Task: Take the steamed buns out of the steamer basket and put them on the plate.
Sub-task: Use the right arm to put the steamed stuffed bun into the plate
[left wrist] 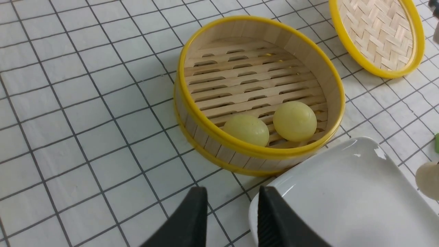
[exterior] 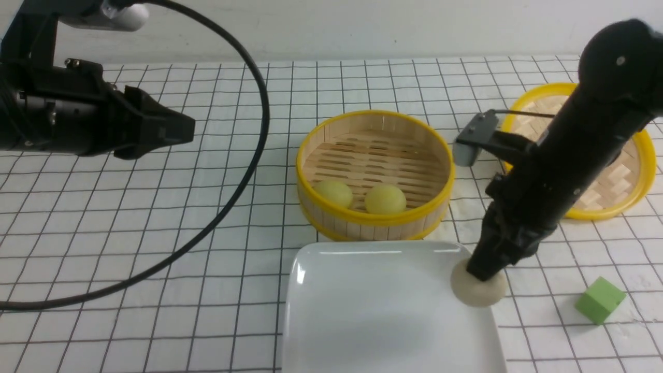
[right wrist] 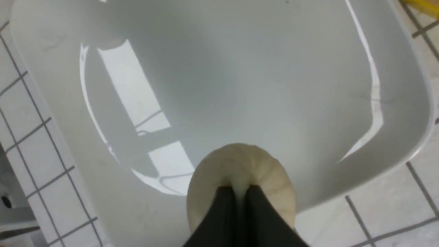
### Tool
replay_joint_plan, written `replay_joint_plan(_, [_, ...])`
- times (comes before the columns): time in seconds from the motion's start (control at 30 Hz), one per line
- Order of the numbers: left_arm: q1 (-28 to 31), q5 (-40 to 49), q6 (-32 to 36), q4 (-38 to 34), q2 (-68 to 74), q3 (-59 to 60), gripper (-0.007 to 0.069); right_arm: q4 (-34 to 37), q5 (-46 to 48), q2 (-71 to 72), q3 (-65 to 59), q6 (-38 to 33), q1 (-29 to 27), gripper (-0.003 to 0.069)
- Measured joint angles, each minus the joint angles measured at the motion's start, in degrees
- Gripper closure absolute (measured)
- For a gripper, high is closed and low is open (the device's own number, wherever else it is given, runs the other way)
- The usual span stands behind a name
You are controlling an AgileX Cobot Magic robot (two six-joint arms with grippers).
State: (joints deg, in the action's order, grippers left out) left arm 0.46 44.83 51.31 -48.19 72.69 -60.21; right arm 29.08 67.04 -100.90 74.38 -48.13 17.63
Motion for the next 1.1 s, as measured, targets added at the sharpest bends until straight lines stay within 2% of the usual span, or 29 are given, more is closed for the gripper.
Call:
replay_joint_plan(0.2, [0.0,0.3,0.0,0.0,0.0,0.0,0.0382,4.8,-4.9,-4.8,-0.4,-5.1,0.0,0.0634])
replay_joint_plan(0.6, [0.0,0.9,0.0,0.0,0.0,0.0,0.0382,4.1,-11.1,-7.4,-0.4,-10.0,0.0,0.0631])
replay_joint_plan(0.67, [0.0,1.2,0.0,0.1,0.0,0.0,0.0382,4.1,-11.1,-7.4,-0.4,-10.1,0.0,0.0610])
replay_joint_plan(0.77, [0.0,1.4,0.0,0.1,0.0,0.0,0.0382,4.1,-11.4,-7.4,-0.4,-10.1,0.0,0.0558])
replay_joint_plan(0.8, [0.0,1.9,0.0,0.5,0.0,0.0,0.0382,4.1,-11.7,-7.4,-0.4,-10.2,0.0,0.0491])
replay_joint_plan(0.83, [0.0,1.9,0.0,0.5,0.0,0.0,0.0382,4.1,-11.7,-7.4,-0.4,-10.2,0.0,0.0472])
replay_joint_plan(0.87, [0.0,2.1,0.0,0.6,0.0,0.0,0.0382,4.1,-11.9,-7.4,-0.4,-10.2,0.0,0.0421])
replay_joint_plan(0.9, [0.0,2.4,0.0,0.7,0.0,0.0,0.0382,4.1,-12.2,-7.4,-0.4,-10.1,0.0,0.0337])
replay_joint_plan(0.97, [0.0,2.6,0.0,0.9,0.0,0.0,0.0382,4.1,-12.4,-7.4,-0.4,-10.0,0.0,0.0267])
replay_joint_plan(1.0, [0.0,2.6,0.0,0.9,0.0,0.0,0.0382,4.1,-12.7,-7.4,-0.4,-9.8,0.0,0.0207])
replay_joint_plan(1.1, [0.0,2.7,0.0,1.1,0.0,0.0,0.0382,4.1,-12.8,-6.4,0.1,-9.4,0.0,0.0122])
